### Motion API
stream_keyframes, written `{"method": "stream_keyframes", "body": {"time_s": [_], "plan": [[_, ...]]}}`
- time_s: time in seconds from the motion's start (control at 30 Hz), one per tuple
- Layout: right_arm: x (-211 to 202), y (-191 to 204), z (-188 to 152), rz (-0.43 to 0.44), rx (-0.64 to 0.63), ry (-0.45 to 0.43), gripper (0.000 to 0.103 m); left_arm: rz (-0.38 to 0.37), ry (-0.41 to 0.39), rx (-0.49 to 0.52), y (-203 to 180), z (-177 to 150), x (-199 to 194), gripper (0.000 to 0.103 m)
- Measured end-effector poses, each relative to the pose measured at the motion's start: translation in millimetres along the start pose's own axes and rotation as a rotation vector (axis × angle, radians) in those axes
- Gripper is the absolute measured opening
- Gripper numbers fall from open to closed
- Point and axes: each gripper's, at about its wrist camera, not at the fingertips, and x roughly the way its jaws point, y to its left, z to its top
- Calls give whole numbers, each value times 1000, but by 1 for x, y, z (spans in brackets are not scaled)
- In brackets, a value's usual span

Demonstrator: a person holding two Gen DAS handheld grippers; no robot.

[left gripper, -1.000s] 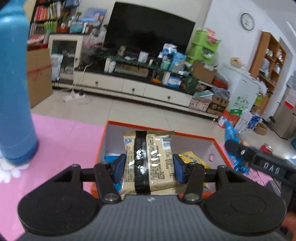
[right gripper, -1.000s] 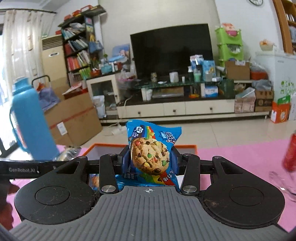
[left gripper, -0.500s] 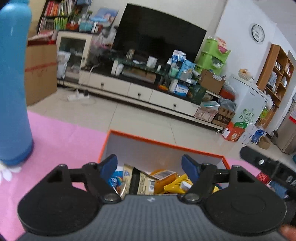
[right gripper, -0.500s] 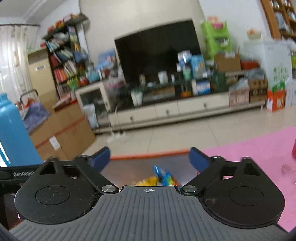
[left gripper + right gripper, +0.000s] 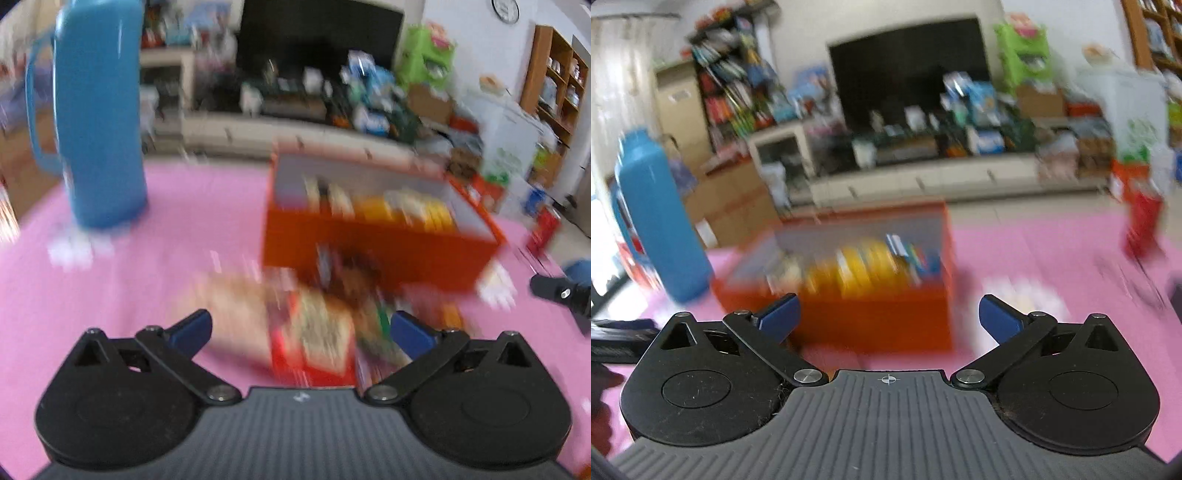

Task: Organize snacks
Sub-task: 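Grasp the orange cookie packet with the left tool while the right tool grasps the red-labelled date bag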

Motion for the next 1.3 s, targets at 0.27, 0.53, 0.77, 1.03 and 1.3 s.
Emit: {"method": "stream_keyframes", "body": {"time_s": [0.27, 0.53, 0.77, 1.03, 1.3], "plan": [[-18, -46, -60, 99, 245, 167, 93, 15, 34, 166, -24, -24, 5, 102], [17, -63, -47, 33, 314, 194, 93, -40, 41, 21, -26, -7, 38, 102], [28, -65, -45, 62, 489, 134, 93, -34, -62, 59, -61, 20, 59, 97], [-1, -105, -46, -32, 501, 87, 93, -142, 138, 12, -112, 39, 129, 82], [-14, -138, -53, -30, 620, 91, 93, -238, 170, 70, -146, 0, 116, 70]]}}
